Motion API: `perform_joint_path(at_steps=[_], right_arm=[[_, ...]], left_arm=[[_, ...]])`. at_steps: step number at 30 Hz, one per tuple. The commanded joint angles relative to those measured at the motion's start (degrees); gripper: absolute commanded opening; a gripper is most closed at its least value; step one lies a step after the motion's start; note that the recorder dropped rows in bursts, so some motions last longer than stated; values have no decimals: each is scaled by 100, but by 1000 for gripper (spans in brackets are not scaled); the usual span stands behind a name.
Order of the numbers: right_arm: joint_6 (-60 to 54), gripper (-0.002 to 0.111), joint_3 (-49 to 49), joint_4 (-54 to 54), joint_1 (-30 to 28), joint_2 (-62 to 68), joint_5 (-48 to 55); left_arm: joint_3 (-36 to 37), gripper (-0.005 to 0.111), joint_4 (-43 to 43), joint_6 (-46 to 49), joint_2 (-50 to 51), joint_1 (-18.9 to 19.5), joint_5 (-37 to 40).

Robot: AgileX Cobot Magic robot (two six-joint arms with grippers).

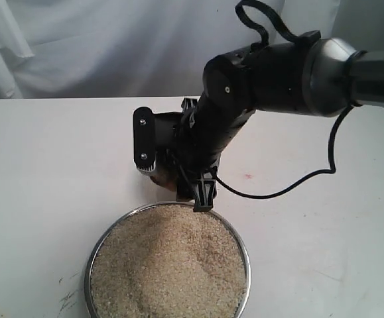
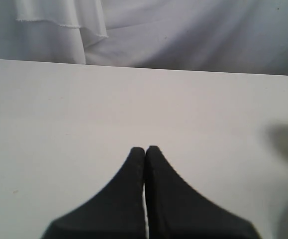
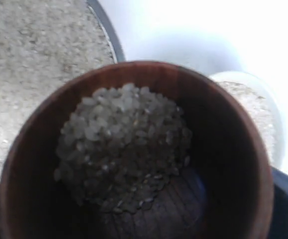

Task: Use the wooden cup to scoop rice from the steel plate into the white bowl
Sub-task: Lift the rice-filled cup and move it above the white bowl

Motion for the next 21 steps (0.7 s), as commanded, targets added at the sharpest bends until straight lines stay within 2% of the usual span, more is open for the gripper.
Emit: perform_joint_path(at_steps=[1, 12, 21], right_arm=[[291, 0, -306, -509, -186, -83, -201], [266, 0, -670, -509, -935, -70, -858], [126, 0, -671, -1232, -1002, 3, -1728]], left_arm=[[28, 0, 5, -4, -24, 11, -76], [28, 0, 5, -4, -24, 11, -76], [28, 0, 5, -4, -24, 11, -76]])
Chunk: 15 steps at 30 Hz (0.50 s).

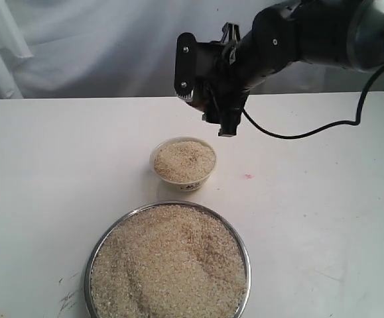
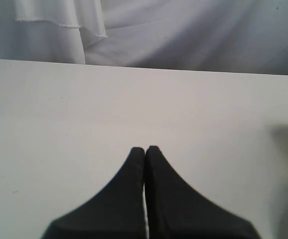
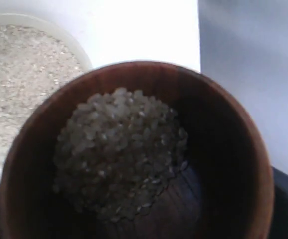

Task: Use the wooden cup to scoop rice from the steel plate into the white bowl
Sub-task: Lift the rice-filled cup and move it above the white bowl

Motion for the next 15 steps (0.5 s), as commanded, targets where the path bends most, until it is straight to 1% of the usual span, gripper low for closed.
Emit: perform_joint_path(at_steps=[1, 6, 11, 15], right_arm=[[-44, 0, -56, -435, -25, 67, -509], [-137, 0, -56, -911, -25, 432, -501], [-115, 0, -56, -1364, 60, 733, -976], [-115, 0, -56, -2079, 146, 905, -1274]], left_arm=[[28, 0, 5, -4, -24, 11, -76], [28, 0, 5, -4, -24, 11, -76], [28, 0, 5, -4, -24, 11, -76], [28, 0, 5, -4, -24, 11, -76]])
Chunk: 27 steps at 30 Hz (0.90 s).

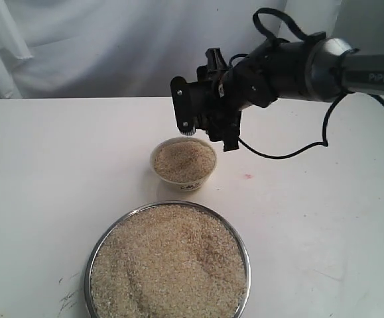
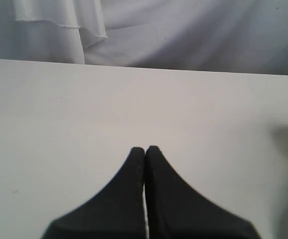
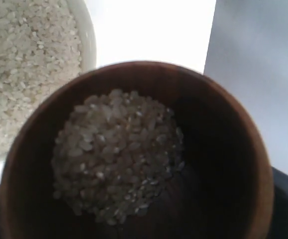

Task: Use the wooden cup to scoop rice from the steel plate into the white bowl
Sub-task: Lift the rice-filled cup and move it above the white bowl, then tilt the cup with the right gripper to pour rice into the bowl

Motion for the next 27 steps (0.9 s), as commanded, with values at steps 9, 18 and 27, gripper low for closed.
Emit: perform_joint_path(at_steps=[9, 18, 27], right_arm=[[1081, 0, -56, -3063, 266, 273, -554], [1705, 0, -56, -4305, 502, 273, -446], [2014, 0, -56, -5184, 535, 277, -267]], left_arm=[[28, 0, 5, -4, -24, 11, -76], [28, 0, 5, -4, -24, 11, -76], [28, 0, 5, -4, -24, 11, -76]])
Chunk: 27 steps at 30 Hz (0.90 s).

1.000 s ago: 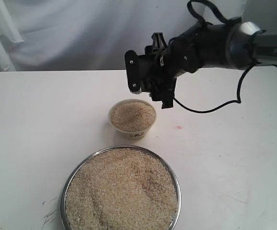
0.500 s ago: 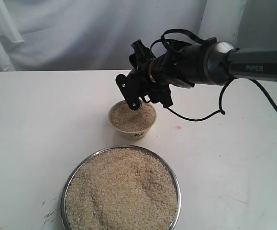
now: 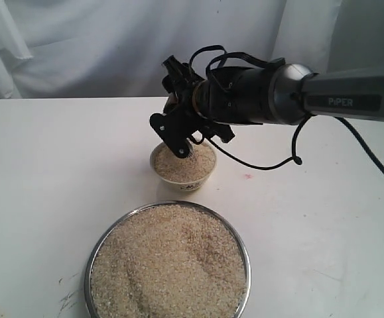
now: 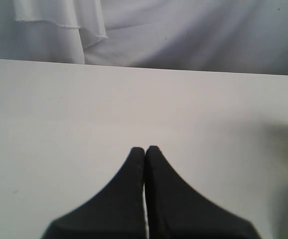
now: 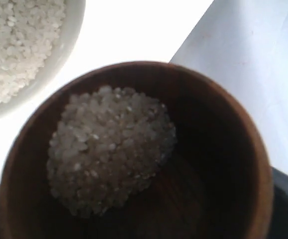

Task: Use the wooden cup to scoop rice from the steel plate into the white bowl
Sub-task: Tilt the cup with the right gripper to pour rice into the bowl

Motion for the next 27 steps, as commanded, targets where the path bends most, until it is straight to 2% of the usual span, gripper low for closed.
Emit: perform_joint_path(at_steps=[1, 8, 12, 15, 27], right_arm=[[175, 0, -56, -468, 12, -30, 196], [184, 0, -56, -976, 293, -30, 635], [722, 0, -56, -1604, 342, -30, 813], [815, 0, -56, -1671, 377, -30, 1213], [933, 0, -56, -1925, 644, 222, 1611]], left_arm=[[28, 0, 5, -4, -24, 11, -76], [28, 0, 5, -4, -24, 11, -76], [28, 0, 5, -4, -24, 11, -76], [28, 0, 5, -4, -24, 11, -76], [28, 0, 5, -4, -24, 11, -76]])
